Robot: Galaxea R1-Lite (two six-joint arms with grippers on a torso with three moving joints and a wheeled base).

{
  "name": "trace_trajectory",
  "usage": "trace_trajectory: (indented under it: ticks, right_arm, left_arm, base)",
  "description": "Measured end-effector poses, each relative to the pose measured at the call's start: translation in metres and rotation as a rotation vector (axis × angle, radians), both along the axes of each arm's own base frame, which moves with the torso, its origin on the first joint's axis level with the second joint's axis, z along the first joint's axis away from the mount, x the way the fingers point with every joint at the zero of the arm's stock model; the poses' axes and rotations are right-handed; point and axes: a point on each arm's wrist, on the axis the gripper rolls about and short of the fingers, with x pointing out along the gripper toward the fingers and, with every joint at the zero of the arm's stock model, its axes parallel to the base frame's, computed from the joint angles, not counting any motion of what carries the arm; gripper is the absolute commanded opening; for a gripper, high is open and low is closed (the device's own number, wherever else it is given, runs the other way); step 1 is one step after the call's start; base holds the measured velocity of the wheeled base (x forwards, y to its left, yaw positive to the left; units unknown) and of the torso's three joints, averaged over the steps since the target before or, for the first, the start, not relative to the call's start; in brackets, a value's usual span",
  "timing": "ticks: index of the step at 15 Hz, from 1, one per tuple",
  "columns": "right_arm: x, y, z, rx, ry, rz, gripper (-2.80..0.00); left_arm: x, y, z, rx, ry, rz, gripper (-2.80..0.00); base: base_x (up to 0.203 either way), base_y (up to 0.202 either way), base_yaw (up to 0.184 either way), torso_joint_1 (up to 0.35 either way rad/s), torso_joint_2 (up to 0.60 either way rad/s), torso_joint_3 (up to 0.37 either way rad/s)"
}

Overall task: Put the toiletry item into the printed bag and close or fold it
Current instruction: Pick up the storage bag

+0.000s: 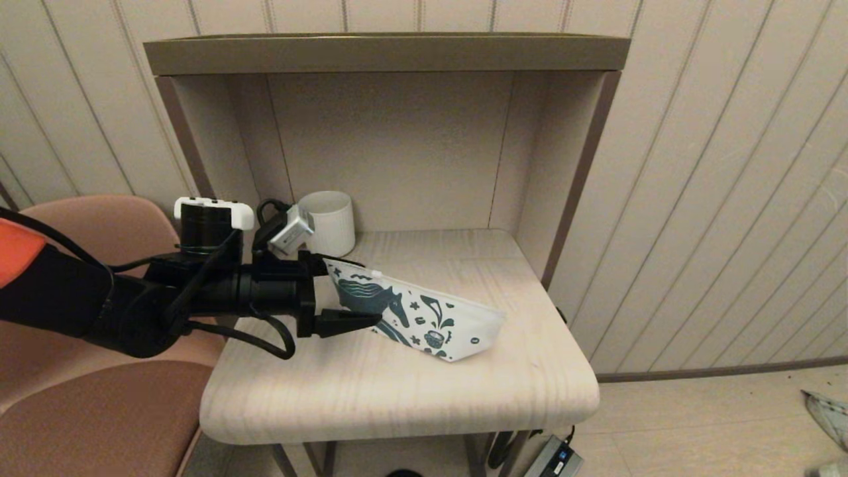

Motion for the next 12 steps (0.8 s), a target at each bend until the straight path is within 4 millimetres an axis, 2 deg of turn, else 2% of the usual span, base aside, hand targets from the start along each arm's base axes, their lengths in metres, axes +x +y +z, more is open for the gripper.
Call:
trace_trajectory:
  ticks: [3, 4, 12]
  right_arm:
    - [0.0000, 0.0000, 0.0000, 0.000, 0.000, 0.000, -2.80]
    - [0.0000, 0.0000, 0.0000, 0.000, 0.000, 0.000, -2.80]
    - [0.0000, 0.0000, 0.0000, 0.000, 0.000, 0.000, -2.80]
  left_arm:
    - [0.0006, -0.0004, -0.0016, 0.002, 0.005, 0.000, 0.00]
    - [0.0004, -0.0004, -0.0022, 0.002, 0.006, 0.000, -2.80]
    - [-0.0010, 0.0005, -0.0039, 0.006, 0.001, 0.002, -2.80]
  base:
    - [0.000, 0.000, 0.000, 0.000, 0.00, 0.000]
    - [0.000, 0.000, 0.000, 0.000, 0.00, 0.000]
    - [0.000, 0.000, 0.000, 0.000, 0.00, 0.000]
